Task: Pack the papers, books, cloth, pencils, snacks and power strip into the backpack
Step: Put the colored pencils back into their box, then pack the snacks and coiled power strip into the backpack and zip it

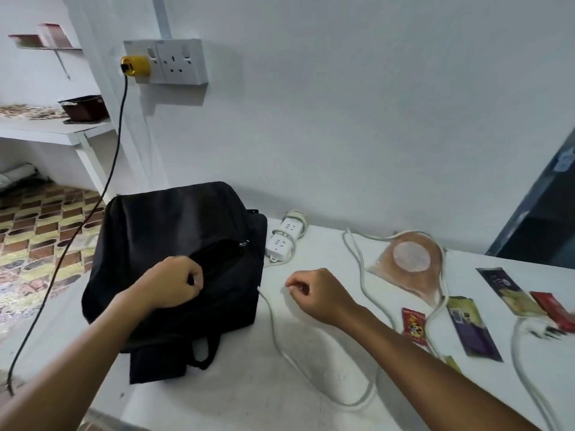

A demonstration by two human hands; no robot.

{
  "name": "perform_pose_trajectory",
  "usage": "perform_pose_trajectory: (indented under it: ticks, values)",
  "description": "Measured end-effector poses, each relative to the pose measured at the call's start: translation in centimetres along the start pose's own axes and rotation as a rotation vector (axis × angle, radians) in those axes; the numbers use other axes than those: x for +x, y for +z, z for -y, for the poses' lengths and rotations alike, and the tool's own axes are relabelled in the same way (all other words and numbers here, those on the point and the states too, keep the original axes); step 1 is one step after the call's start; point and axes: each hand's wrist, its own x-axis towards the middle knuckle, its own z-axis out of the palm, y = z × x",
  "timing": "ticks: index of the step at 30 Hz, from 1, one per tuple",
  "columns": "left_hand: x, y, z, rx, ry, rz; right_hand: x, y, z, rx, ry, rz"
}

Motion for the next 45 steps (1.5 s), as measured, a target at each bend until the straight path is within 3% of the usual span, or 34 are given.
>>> perform_pose_trajectory:
  ticks: [3,5,8,12,14,18,22,28,32,37,41,45]
  values:
    - [0.7,-0.4,-3.9,0.076,0.032,-0.293,-0.2,-1.9,-3.7,-0.091,0.13,-0.14]
    - [1.9,-0.4,-6.8,0.023,0.126,-0.371,-0.5,-3.3,-6.0,-0.2,0.193,-0.261]
    - [4.6,0.8,-10.1,-0.076,0.321,-0.309,-1.6,-5.3,-9.3,-0.445,0.34,-0.369]
    - [7.4,3.7,-14.7,-0.227,0.56,-0.089,-3.1,-6.3,-14.9,-0.757,0.628,-0.132]
    - [8.2,5.3,-16.6,-0.226,0.629,-0.016,-3.6,-6.2,-16.3,-0.771,0.726,-0.134]
    - [8.9,6.9,-18.6,-0.273,0.666,0.034,-4.0,-7.9,-15.9,-0.826,0.59,-0.286]
    - [8.9,6.5,-18.1,-0.354,0.619,0.051,-3.5,-9.9,-14.4,-0.611,0.456,-0.508]
    - [9.1,5.0,-18.1,-0.541,0.514,0.036,-2.7,-12.5,-10.2,-0.215,0.485,-0.795]
    - [8.9,4.3,-19.9,-0.815,0.397,0.156,-1.9,-14.8,-7.1,0.138,0.527,-0.916]
    - [8.9,4.0,-22.5,-1.262,0.223,0.179,-1.8,-17.7,-3.5,0.748,0.442,-0.844]
    - [9.4,3.4,-22.0,-1.666,0.214,0.292,-2.0,-18.4,-2.7,0.96,0.478,-0.622]
    - [8.7,3.1,-20.6,-1.72,0.22,0.34,-2.3,-16.6,-3.1,1.28,0.497,-0.462]
